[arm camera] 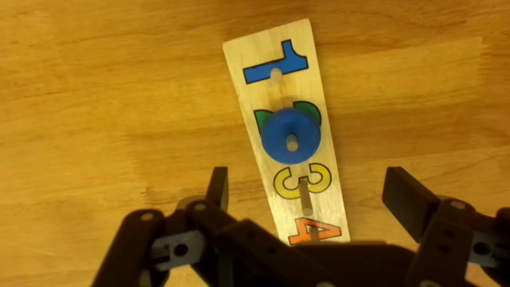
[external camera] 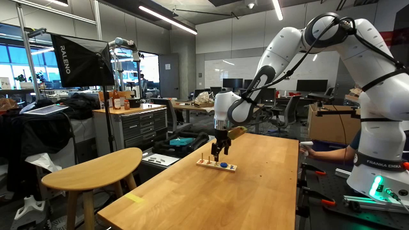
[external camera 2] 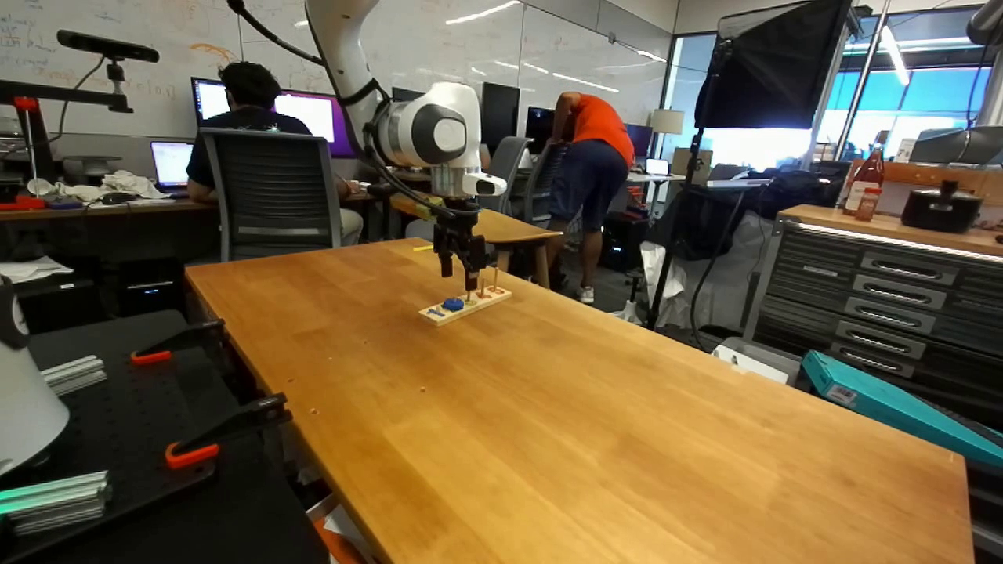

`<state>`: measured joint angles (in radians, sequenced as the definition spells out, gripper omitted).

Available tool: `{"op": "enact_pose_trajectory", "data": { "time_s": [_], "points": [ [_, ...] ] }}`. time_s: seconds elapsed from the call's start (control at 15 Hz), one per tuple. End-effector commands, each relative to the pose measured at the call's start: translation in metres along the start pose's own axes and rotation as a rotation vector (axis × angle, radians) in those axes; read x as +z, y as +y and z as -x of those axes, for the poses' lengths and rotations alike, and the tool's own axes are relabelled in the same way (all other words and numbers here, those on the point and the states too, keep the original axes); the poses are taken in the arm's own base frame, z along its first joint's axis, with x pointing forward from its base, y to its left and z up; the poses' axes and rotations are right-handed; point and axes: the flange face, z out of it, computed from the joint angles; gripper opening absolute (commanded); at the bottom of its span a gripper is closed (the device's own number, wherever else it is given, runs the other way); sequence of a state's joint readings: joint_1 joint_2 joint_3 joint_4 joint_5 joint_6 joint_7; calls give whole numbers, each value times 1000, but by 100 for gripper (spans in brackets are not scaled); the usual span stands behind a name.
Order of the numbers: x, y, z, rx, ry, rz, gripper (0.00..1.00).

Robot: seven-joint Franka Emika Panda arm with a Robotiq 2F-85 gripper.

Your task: Take the blue disk off the wooden base and place it on the table

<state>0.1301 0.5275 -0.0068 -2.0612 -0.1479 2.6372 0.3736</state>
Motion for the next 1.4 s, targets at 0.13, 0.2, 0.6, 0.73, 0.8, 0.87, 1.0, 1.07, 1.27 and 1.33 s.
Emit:
{"op": "enact_pose_trajectory", "data": {
  "time_s": [0.13, 0.2, 0.6, 0.73, 0.8, 0.87, 1.0, 1.07, 1.27, 1.33],
  "points": [
    [23, 4, -14, 43, 4, 22, 100],
    [26, 5, -13, 47, 0, 26, 100],
    [30, 0, -6, 64, -19, 27, 100],
    [31, -4, -3, 62, -22, 25, 100],
    [32, -5, -3, 60, -21, 26, 86],
    [32, -6, -2, 58, -21, 27, 74],
    [34, -6, -1, 57, -20, 27, 58],
    [35, -6, -1, 59, -20, 27, 50],
    [36, -2, -3, 66, -20, 31, 27],
    [35, 0, -5, 69, -18, 34, 22]
  ]
}}
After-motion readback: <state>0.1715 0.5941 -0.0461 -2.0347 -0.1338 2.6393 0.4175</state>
